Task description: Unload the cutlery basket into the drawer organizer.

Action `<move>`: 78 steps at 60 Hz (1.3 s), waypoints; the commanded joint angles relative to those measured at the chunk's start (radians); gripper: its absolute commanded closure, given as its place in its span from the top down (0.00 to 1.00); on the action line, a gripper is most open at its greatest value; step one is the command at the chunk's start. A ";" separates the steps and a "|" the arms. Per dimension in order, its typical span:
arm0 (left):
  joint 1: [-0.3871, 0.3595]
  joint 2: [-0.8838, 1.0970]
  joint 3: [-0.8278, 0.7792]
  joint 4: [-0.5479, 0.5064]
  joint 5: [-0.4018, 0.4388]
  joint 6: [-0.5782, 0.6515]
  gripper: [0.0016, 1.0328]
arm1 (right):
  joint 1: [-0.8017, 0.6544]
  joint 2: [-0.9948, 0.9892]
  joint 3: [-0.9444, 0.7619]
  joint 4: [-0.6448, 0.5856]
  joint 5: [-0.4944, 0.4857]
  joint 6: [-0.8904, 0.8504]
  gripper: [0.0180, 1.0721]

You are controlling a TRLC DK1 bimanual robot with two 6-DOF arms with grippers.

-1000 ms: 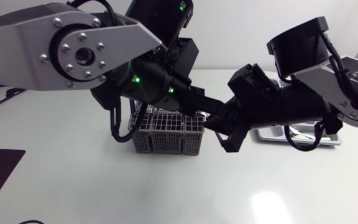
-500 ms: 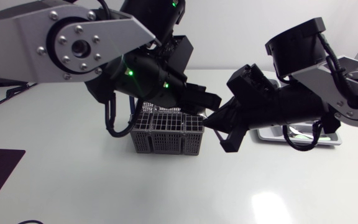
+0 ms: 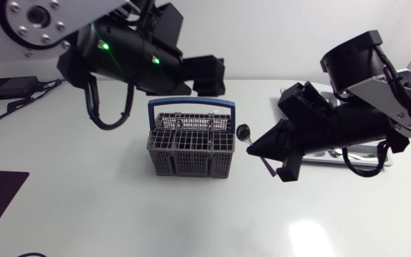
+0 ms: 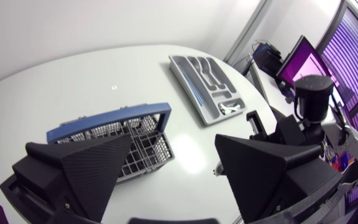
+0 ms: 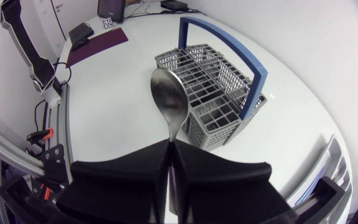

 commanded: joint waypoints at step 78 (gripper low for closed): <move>0.284 -0.427 -0.499 0.268 0.010 0.217 0.96 | -0.897 0.696 0.395 -0.141 0.104 -1.111 0.05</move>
